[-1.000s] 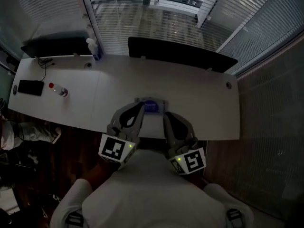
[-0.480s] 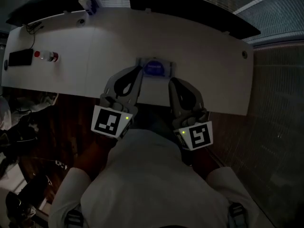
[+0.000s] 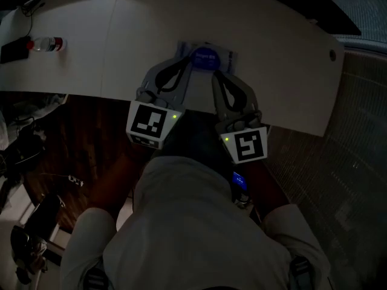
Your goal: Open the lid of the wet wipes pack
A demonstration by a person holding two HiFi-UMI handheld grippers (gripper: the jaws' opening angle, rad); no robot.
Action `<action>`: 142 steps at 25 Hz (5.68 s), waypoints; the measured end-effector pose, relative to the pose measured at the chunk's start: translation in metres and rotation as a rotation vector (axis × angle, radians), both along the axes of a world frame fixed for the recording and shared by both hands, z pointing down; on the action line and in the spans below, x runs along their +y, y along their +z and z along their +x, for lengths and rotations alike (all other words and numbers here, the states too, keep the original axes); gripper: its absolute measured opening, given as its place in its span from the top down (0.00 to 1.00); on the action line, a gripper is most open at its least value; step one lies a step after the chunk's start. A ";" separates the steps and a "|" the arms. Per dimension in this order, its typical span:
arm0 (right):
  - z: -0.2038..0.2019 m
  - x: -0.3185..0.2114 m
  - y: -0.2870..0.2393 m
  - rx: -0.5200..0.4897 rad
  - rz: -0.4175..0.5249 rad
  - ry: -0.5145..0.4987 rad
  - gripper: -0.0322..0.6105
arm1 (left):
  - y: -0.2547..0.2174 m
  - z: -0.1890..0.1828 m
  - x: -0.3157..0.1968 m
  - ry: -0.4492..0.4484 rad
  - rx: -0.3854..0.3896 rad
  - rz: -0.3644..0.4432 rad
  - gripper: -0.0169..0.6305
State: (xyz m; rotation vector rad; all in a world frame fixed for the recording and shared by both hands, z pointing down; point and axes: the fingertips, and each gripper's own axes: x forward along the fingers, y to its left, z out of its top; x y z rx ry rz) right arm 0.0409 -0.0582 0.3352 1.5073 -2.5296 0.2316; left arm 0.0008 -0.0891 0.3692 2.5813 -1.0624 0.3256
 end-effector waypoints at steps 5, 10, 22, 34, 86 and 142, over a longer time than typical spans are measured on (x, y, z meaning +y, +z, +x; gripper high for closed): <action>-0.002 -0.002 0.054 0.102 -0.040 -0.057 0.95 | 0.066 -0.004 0.001 -0.009 -0.062 -0.096 0.97; -0.002 -0.001 0.105 0.213 -0.086 -0.107 0.95 | 0.133 -0.015 0.006 -0.020 -0.121 -0.189 0.97; -0.011 0.006 0.213 0.555 -0.107 -0.253 0.82 | 0.232 -0.009 0.020 0.034 -0.275 -0.386 0.97; -0.009 0.004 0.256 0.886 -0.012 -0.378 0.80 | 0.259 -0.002 0.030 0.104 -0.355 -0.461 0.97; 0.045 -0.143 0.268 0.879 -0.014 -0.268 0.91 | 0.260 0.000 0.035 0.123 -0.343 -0.503 0.97; 0.028 0.085 -0.148 0.118 0.276 0.107 0.95 | -0.140 0.019 0.086 0.070 0.102 0.176 0.97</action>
